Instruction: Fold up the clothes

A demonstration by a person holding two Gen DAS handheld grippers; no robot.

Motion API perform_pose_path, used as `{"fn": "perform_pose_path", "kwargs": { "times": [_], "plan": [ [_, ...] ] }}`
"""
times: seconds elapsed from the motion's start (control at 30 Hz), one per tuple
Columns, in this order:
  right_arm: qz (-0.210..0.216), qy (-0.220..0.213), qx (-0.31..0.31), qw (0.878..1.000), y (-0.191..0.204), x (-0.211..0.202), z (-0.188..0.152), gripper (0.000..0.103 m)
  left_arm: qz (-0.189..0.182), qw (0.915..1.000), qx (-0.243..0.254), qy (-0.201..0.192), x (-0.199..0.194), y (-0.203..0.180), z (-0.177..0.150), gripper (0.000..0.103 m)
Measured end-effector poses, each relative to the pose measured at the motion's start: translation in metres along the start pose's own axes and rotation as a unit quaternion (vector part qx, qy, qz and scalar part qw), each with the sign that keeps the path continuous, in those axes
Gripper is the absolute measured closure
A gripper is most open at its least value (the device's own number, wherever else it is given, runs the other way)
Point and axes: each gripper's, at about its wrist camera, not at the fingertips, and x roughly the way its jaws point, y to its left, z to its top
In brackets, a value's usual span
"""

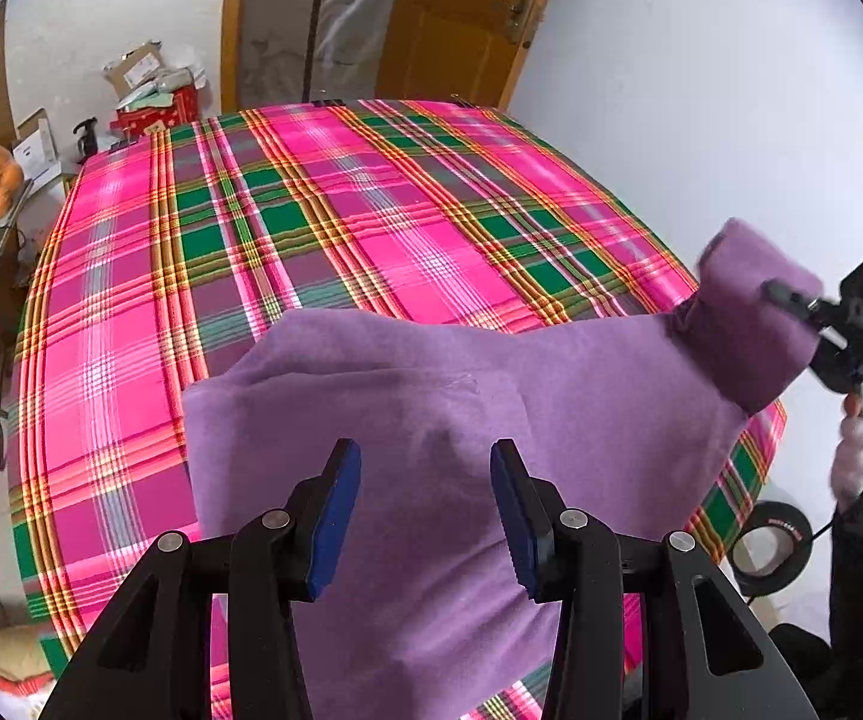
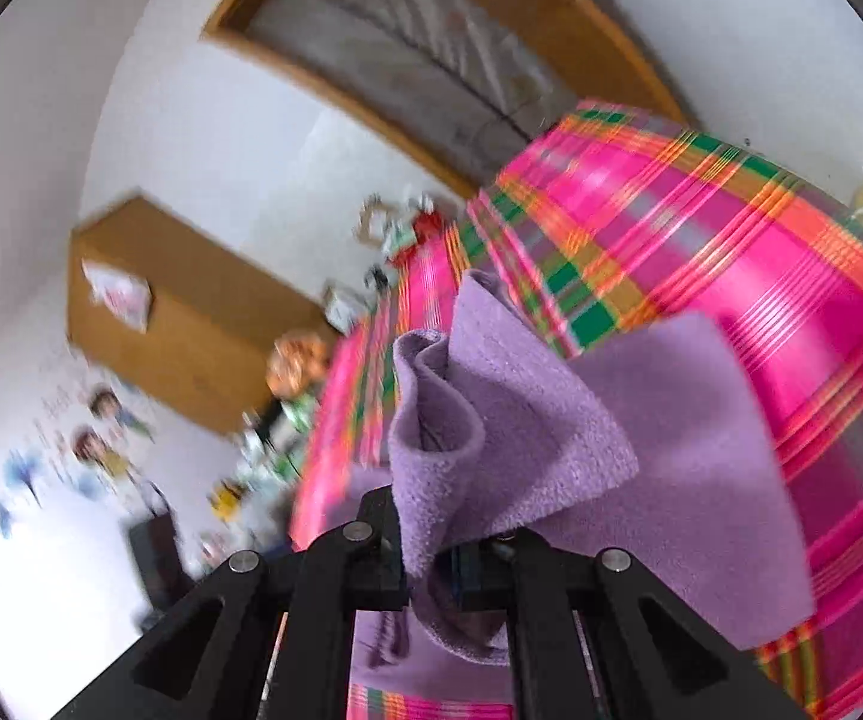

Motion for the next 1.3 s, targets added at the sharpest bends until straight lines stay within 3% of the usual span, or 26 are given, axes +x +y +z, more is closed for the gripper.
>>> {"fn": "perform_pose_path", "kwargs": {
  "times": [0.27,0.5,0.67,0.8,1.0,1.17,1.23,1.3],
  "plan": [
    [-0.079,0.098,-0.091,0.988,0.022,0.08,-0.058,0.093,0.002,0.9999,-0.008,-0.008,-0.012,0.009,-0.008,0.056],
    [-0.11,0.097,-0.184,0.972,0.047,0.083,-0.082,0.084,0.002,0.9999,-0.012,-0.008,-0.015,0.014,-0.011,0.056],
    [-0.109,0.123,-0.214,0.963,0.06,0.085,-0.097,0.073,0.002,0.9999,-0.008,-0.007,-0.016,0.013,-0.011,0.056],
    [-0.102,0.153,-0.236,0.954,0.067,0.086,-0.108,0.072,0.005,0.9999,-0.009,-0.008,-0.015,0.012,-0.012,0.056],
    [-0.1,0.156,-0.264,0.947,0.075,0.082,-0.108,0.072,0.006,0.9999,-0.009,-0.006,-0.014,0.013,-0.012,0.056],
    [-0.054,0.13,-0.229,0.963,0.072,0.069,-0.099,0.072,0.007,0.9999,-0.007,-0.005,-0.013,0.012,-0.013,0.056],
    [0.009,0.099,-0.166,0.981,0.061,0.057,-0.086,0.072,0.007,0.9999,-0.008,-0.006,-0.014,0.012,-0.013,0.056],
    [-0.008,0.079,-0.159,0.984,0.056,0.055,-0.081,0.072,0.008,0.9999,-0.008,-0.006,-0.014,0.013,-0.014,0.056]
  ]
}}
